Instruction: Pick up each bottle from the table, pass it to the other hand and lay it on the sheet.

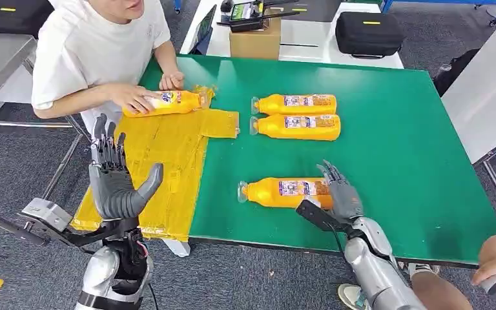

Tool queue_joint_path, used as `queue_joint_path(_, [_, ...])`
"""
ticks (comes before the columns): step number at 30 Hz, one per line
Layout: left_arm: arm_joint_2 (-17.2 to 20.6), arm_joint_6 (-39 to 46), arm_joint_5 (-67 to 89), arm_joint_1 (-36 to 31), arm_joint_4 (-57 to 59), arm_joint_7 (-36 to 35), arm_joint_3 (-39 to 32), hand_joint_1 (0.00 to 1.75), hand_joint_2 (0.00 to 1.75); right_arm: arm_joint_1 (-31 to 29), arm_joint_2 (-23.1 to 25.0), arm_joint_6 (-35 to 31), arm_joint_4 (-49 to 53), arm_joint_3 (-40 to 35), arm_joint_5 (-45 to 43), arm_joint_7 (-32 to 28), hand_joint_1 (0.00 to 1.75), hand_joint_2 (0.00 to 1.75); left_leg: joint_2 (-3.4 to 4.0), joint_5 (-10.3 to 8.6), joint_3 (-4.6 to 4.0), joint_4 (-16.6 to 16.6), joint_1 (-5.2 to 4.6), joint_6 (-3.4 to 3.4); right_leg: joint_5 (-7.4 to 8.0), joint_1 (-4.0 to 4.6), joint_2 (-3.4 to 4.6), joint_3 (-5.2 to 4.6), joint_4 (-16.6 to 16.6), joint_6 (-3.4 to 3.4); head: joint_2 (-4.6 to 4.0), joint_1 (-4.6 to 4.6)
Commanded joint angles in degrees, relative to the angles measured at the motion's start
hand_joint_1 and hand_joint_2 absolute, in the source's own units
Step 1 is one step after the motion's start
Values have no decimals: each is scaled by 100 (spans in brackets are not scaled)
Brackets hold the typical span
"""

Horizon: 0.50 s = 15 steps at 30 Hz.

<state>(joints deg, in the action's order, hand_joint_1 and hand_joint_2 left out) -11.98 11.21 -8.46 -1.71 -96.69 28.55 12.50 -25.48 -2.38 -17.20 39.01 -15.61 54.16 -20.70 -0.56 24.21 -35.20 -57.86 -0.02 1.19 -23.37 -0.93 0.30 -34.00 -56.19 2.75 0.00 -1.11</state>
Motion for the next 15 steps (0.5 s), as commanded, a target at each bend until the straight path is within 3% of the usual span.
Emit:
queue_joint_path(1, [242,-112,-29,-226,470,-50,90,0,175,-626,88,266,-1211,-288,-61,-38,0,175,10,8,29,6,3,-8,-6,5,3,27,6,-13,0,0])
queue_joint_path(5, [265,-179,-46,-238,535,-60,56,0,175,-668,112,468,-1373,-459,16,-93,0,175,9,6,27,5,3,-10,-5,5,1,24,5,-15,0,0])
queue_joint_path(8, [242,-179,-7,-224,544,-70,20,0,175,-838,110,764,-1604,-699,227,391,0,175,15,7,32,6,4,-11,-5,6,4,26,5,-17,0,0])
queue_joint_path(13, [235,-176,19,-221,519,-74,-2,0,175,-992,100,901,-1701,-881,383,580,0,175,18,6,38,6,5,-9,-3,8,8,29,6,-14,0,0])
queue_joint_path(14, [236,-183,42,-224,523,-87,-2,0,175,-1043,93,1037,-1756,-944,417,679,19,175,18,3,36,6,4,-6,0,6,8,24,7,-10,-2,0])
queue_joint_path(15, [237,-184,51,-214,520,-90,-8,0,175,-1070,82,1123,-1785,-992,433,699,72,175,18,3,43,8,5,-8,-2,8,4,31,8,-13,-2,0])
